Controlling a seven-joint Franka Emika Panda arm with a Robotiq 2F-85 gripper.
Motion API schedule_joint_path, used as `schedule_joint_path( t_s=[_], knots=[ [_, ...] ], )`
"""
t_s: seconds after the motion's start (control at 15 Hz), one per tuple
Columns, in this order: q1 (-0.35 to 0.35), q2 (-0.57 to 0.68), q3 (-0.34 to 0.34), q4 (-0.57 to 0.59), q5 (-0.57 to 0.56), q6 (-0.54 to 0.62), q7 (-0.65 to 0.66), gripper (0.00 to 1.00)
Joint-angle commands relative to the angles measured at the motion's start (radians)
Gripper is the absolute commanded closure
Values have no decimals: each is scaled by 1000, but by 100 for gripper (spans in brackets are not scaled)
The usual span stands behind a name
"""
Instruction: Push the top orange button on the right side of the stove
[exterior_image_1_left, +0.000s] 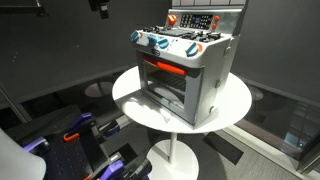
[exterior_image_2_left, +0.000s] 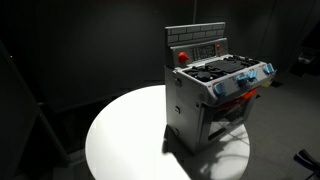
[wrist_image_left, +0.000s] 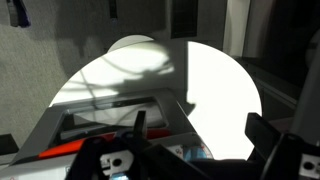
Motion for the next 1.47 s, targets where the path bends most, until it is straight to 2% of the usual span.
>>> schedule_joint_path(
  t_s=[0.0, 0.67, 1.4],
  knots=[
    [-61, 50, 9, 62, -72, 54, 14, 0],
    [-225, 219, -1, 196, -283, 244, 61, 0],
    [-328, 437, -24, 339, -512, 353, 195, 0]
  ],
)
